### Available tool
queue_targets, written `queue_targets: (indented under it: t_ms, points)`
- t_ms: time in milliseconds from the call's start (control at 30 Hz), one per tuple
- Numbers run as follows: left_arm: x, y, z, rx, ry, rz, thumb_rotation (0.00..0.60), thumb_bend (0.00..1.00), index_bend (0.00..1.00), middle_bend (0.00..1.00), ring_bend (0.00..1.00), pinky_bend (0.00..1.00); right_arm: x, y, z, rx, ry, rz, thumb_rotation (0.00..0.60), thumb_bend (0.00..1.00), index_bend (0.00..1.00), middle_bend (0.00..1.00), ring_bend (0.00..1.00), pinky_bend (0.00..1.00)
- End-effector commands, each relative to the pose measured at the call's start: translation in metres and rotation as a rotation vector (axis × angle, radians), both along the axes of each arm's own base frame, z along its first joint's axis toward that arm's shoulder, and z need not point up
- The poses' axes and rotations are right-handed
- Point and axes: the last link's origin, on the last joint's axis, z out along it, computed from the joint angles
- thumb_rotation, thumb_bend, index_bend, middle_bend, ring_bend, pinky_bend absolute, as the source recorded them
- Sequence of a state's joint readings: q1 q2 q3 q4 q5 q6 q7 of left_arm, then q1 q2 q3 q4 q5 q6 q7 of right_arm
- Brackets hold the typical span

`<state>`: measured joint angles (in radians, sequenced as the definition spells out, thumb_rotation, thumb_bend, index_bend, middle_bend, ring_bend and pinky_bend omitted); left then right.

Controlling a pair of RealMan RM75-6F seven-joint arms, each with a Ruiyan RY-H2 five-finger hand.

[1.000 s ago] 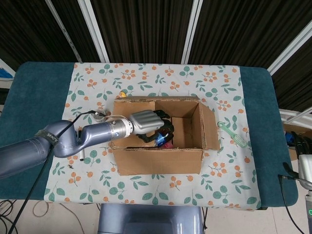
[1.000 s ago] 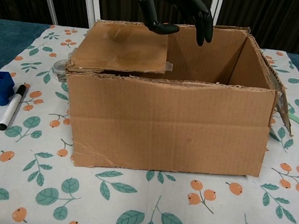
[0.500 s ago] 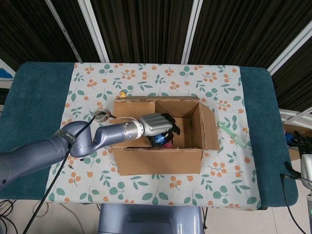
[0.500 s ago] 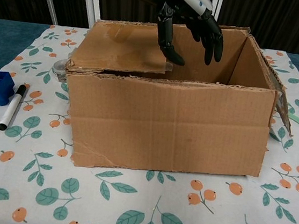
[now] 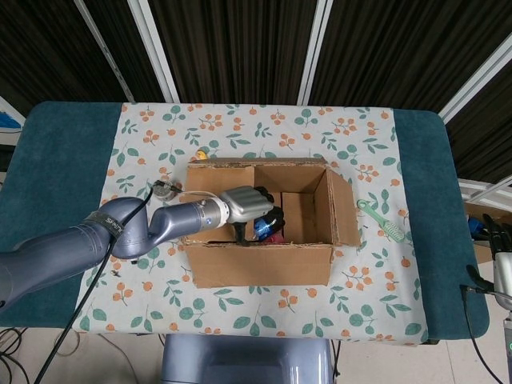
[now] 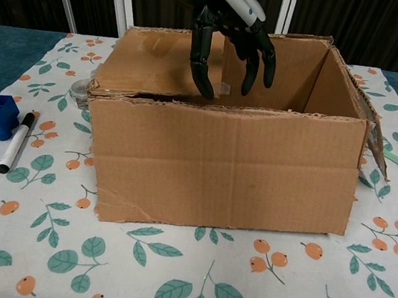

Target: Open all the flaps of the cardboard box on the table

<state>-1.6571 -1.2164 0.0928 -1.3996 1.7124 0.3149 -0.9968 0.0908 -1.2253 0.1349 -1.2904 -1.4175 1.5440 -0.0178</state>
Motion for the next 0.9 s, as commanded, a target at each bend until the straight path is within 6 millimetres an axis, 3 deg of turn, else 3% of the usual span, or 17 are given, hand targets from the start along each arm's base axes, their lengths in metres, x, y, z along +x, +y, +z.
queue_targets:
  t_ms: [33, 500, 900]
  points:
    - [0.000, 0.001, 0.001, 0.004, 0.003, 0.006, 0.600, 0.17, 0.19, 0.33, 0.08, 0.00, 0.000, 0.000, 0.000, 0.000, -0.001, 0.000, 0.600, 0.24, 0.06, 0.24, 0.17, 0.23]
    - [0.006, 0.004, 0.013, 0.034, -0.002, 0.015, 0.600, 0.17, 0.21, 0.50, 0.12, 0.00, -0.001, -0.001, 0.000, -0.001, -0.012, 0.000, 0.600, 0.24, 0.06, 0.23, 0.17, 0.23]
    - [0.003, 0.005, 0.016, 0.058, 0.024, 0.008, 0.600, 0.17, 0.22, 0.55, 0.13, 0.00, -0.001, -0.001, 0.000, -0.002, -0.023, -0.007, 0.600, 0.24, 0.06, 0.23, 0.17, 0.23]
